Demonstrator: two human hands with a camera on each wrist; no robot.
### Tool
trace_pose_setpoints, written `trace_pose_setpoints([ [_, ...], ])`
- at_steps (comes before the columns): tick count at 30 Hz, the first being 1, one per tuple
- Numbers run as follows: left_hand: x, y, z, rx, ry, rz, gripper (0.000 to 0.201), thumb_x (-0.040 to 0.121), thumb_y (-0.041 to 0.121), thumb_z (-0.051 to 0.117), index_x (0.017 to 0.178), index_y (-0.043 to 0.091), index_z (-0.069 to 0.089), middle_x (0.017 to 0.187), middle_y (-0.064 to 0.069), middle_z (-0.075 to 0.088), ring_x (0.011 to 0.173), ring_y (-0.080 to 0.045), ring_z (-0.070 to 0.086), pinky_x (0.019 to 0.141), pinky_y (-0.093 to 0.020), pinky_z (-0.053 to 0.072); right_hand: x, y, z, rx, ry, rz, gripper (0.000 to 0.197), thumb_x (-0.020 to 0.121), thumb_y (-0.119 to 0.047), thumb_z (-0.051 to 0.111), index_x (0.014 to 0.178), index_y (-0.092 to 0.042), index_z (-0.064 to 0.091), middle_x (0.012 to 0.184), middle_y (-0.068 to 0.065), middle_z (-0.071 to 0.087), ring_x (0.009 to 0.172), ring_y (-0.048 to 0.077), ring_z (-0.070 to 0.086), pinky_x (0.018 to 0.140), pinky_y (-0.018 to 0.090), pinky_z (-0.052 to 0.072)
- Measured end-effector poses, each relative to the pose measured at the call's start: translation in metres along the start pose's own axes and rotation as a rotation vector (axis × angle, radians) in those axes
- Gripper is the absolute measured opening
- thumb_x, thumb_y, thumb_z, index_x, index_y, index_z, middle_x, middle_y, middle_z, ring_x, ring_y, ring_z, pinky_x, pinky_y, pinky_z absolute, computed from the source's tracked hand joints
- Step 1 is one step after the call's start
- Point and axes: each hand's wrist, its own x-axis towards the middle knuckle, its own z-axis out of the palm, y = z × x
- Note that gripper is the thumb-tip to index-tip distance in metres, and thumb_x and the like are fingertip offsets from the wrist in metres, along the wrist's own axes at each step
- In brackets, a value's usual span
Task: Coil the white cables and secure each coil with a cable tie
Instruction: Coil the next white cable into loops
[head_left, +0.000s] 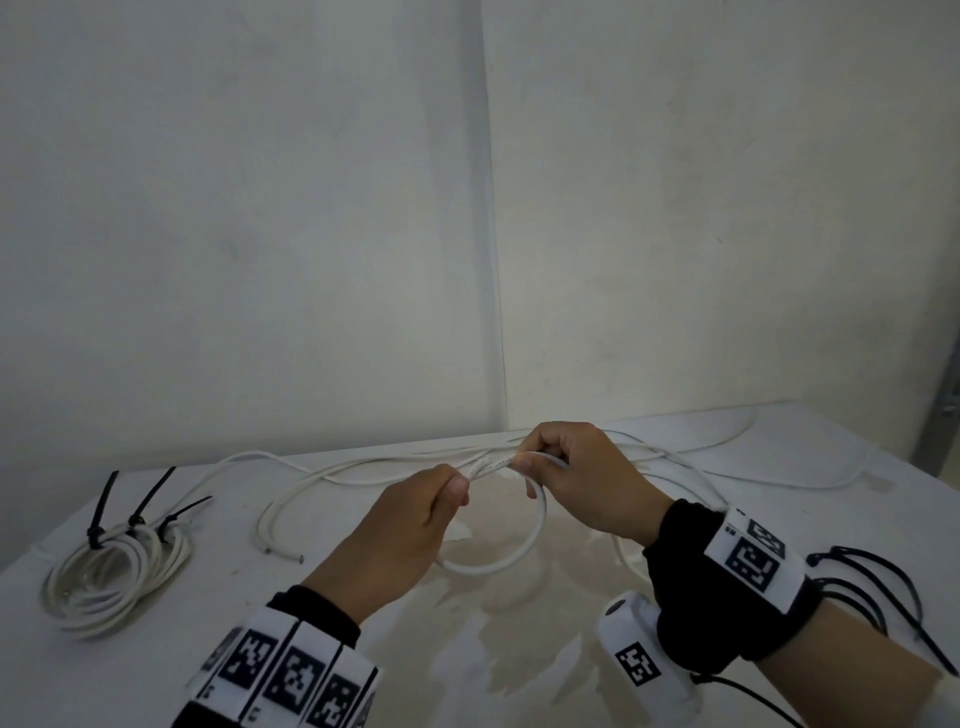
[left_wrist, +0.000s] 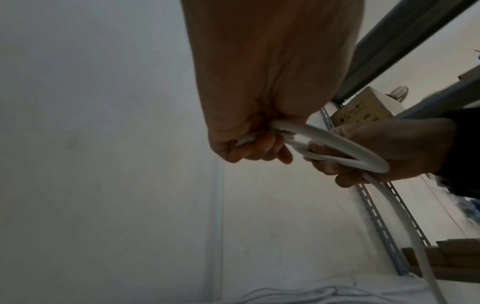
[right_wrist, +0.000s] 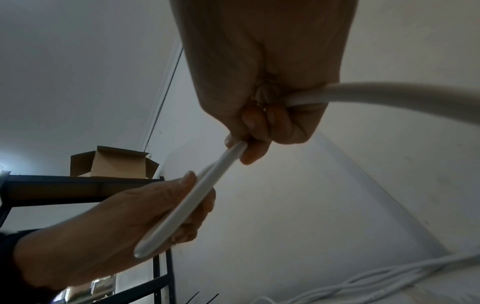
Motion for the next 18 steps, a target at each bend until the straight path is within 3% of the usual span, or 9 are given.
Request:
trace_pose_setpoints([
  [3, 0.0014, -0.0057, -0.0009, 0.098, -0.059, 0.029, 0.027, 0.099, 0.03, 0.031, 0.088, 0.015, 0.05, 0.067, 0.01, 0.042, 0.064, 0.002, 0.046, 0.064, -0.011, 0.036, 0.0011, 0.0001, 0.0008, -0.032, -0.018, 0.007, 0.025, 0.088, -0.017, 0.061, 0.063, -0.022, 0.055, 0.056, -0.009, 0.059, 0.053, 0.004, 0.051, 0.054, 0.013, 0.04],
  [5, 0.0008, -0.0089, -0.0017, 0.099, -0.078, 0.016, 0.026, 0.098, 0.031, 0.031, 0.086, 0.017, 0.049, 0.067, 0.009, 0.042, 0.062, 0.001, 0.044, 0.062, -0.012, 0.035, 0.0011, -0.0004, 0.002, -0.022, -0.019, 0.008, 0.025, 0.088, -0.017, 0.061, 0.064, -0.022, 0.056, 0.056, -0.008, 0.059, 0.052, 0.002, 0.051, 0.054, 0.012, 0.04],
  [10, -0.0029, -0.0082, 0.0015, -0.18, -0.046, -0.125, 0.034, 0.098, 0.032, 0.033, 0.069, 0.021, 0.046, 0.06, 0.006, 0.041, 0.054, -0.003, 0.038, 0.054, -0.015, 0.03, 0.0023, -0.004, 0.0053, 0.027, 0.016, 0.001, 0.024, 0.088, -0.015, 0.06, 0.064, -0.02, 0.057, 0.056, -0.007, 0.059, 0.047, -0.002, 0.048, 0.052, 0.009, 0.036],
  [15, -0.0032, -0.0042, 0.0043, -0.349, 0.007, -0.16, 0.034, 0.098, 0.027, 0.034, 0.067, 0.014, 0.039, 0.058, 0.006, 0.039, 0.047, 0.0, 0.036, 0.05, -0.009, 0.031, 0.0043, -0.004, 0.0062, 0.08, 0.0, 0.022, 0.018, 0.088, -0.017, 0.061, 0.07, -0.015, 0.061, 0.061, -0.005, 0.064, 0.057, 0.006, 0.054, 0.061, 0.019, 0.042],
  [18, -0.004, -0.0054, 0.0026, -0.408, 0.051, -0.167, 0.034, 0.098, 0.027, 0.034, 0.067, 0.014, 0.038, 0.06, 0.004, 0.036, 0.048, 0.0, 0.033, 0.05, -0.009, 0.03, 0.0051, -0.0027, 0.0064, 0.116, 0.001, 0.027, 0.017, 0.086, -0.021, 0.063, 0.073, -0.011, 0.064, 0.065, -0.006, 0.065, 0.061, 0.002, 0.056, 0.064, 0.014, 0.043],
])
